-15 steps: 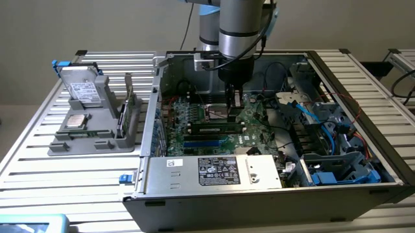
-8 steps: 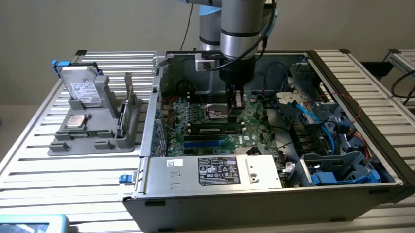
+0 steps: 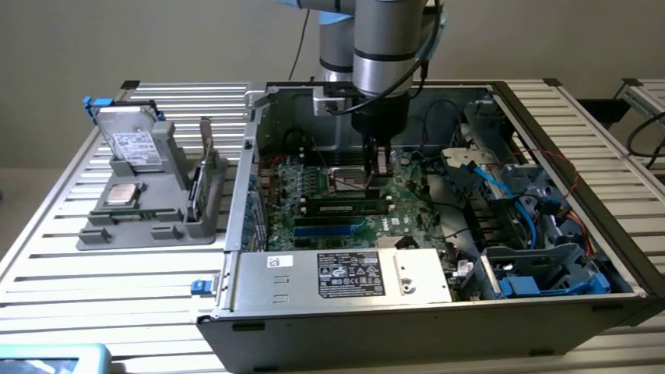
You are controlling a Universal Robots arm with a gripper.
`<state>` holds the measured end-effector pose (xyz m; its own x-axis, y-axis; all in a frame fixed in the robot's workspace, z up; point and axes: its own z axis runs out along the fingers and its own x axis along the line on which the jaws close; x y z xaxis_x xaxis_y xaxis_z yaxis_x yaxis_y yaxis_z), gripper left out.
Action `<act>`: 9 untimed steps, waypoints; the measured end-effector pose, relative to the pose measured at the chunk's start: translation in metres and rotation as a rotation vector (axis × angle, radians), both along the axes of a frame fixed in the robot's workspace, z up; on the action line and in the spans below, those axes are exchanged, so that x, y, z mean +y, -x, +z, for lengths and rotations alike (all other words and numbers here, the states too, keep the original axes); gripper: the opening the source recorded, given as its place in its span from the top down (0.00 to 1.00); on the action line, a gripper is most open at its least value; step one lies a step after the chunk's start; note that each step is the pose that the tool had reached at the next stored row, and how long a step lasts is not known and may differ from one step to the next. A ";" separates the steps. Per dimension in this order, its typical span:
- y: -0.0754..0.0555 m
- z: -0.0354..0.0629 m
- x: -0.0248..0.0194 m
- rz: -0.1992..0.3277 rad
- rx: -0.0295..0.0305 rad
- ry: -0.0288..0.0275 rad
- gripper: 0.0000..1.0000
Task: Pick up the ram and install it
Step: 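Press down the ram until it locks into place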
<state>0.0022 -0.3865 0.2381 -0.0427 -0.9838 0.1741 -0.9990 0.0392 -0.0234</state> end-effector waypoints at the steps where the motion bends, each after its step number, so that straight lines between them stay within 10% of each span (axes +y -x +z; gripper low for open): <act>1: 0.000 -0.0001 0.0000 -0.002 0.0000 0.0001 0.89; 9: -0.003 -0.0026 0.0001 -0.008 -0.0001 -0.0054 0.89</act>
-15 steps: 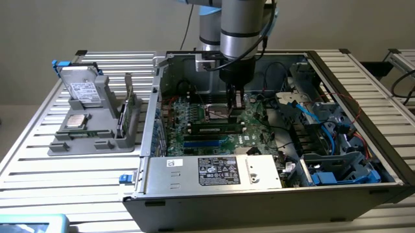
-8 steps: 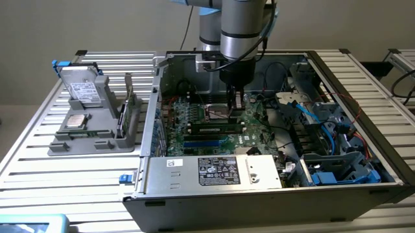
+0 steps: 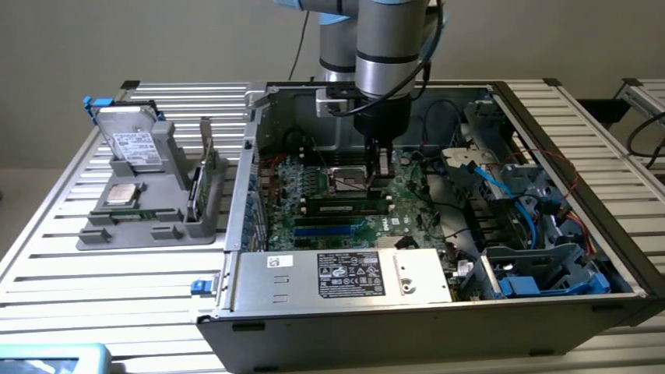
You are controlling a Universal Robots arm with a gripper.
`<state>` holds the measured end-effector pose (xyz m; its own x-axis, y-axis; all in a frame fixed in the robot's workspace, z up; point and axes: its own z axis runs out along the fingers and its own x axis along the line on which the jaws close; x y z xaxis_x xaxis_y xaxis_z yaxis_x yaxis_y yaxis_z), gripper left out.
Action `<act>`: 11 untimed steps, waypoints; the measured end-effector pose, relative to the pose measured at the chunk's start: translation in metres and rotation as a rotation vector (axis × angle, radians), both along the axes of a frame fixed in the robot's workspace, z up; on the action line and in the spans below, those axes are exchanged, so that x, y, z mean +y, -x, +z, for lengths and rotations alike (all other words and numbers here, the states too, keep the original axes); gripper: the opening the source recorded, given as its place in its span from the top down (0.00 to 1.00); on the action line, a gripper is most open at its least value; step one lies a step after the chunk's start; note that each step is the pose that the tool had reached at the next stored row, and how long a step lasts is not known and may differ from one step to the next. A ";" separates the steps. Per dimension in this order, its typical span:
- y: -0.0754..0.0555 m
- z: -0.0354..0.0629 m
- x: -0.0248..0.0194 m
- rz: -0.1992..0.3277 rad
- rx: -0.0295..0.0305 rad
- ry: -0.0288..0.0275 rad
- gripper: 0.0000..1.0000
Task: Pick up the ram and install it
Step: 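Press down the ram until it locks into place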
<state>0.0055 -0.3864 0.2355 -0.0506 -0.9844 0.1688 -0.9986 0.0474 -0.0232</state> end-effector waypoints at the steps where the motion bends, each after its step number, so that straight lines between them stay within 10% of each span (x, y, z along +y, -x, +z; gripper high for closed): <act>1: 0.000 -0.0003 0.0000 -0.001 -0.0001 -0.0015 0.89; 7: 0.000 -0.0024 0.0000 -0.003 -0.0002 -0.0222 0.89; 11: 0.000 -0.0028 -0.0001 -0.007 -0.0001 -0.0226 0.89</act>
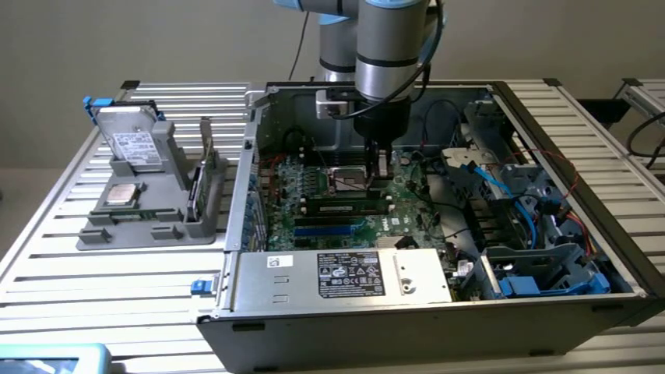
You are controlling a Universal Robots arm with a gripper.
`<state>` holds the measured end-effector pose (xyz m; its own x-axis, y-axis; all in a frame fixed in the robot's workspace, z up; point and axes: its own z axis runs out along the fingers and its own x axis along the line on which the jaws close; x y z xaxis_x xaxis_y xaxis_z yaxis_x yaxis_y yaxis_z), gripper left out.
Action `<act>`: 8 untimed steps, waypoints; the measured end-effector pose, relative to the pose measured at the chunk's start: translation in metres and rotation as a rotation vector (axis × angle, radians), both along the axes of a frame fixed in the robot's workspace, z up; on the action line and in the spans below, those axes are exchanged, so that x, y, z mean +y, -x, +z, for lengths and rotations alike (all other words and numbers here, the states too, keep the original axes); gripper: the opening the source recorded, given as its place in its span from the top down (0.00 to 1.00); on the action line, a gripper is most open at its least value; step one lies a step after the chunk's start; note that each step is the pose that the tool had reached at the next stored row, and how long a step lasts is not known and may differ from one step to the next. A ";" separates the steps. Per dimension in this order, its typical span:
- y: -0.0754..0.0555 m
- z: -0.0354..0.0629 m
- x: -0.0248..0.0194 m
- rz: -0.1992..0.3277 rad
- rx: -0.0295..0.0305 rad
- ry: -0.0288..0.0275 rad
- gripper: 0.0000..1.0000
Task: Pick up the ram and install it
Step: 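Press down the ram until it locks into place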
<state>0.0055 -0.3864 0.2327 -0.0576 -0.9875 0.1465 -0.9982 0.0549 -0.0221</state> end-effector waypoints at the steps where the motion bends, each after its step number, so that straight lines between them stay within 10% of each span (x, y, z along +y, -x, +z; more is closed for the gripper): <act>1: 0.000 -0.0002 0.0000 -0.002 -0.0001 -0.0002 0.89; 8: 0.000 -0.0015 0.0001 -0.008 -0.0002 0.0010 0.89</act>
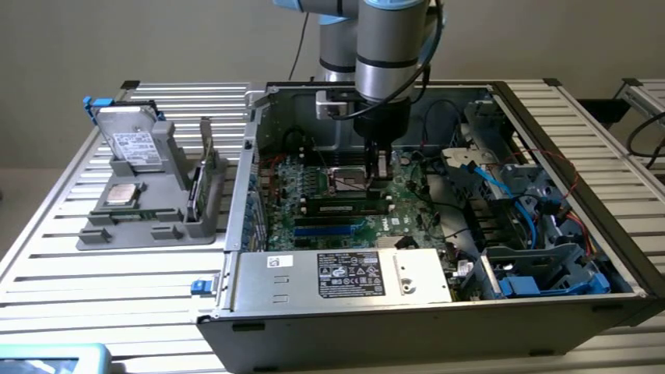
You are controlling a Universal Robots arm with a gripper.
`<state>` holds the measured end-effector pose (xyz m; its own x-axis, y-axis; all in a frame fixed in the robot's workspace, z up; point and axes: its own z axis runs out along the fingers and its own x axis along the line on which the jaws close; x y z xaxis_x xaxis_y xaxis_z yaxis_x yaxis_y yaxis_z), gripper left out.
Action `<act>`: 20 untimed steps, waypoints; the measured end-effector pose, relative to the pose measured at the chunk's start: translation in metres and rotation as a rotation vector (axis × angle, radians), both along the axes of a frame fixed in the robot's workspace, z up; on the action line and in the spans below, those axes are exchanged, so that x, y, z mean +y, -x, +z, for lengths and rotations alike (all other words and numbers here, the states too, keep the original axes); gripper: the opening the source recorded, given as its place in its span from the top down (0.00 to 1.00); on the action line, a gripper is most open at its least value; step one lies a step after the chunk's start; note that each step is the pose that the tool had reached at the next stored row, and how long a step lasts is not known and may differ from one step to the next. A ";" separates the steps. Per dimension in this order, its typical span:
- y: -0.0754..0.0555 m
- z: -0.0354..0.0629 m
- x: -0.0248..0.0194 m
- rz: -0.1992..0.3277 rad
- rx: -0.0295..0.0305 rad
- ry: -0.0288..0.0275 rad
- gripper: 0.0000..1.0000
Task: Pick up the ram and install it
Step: 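Press down the ram until it locks into place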
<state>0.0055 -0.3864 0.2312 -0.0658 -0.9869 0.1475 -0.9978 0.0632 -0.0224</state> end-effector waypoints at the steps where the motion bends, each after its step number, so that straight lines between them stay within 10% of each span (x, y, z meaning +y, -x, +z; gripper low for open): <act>1: 0.000 -0.0003 0.0000 0.000 -0.0001 0.0001 0.89; 20: 0.000 -0.0056 -0.0001 0.000 -0.0006 0.0002 0.89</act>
<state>0.0055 -0.3864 0.2256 -0.0660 -0.9868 0.1476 -0.9977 0.0633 -0.0230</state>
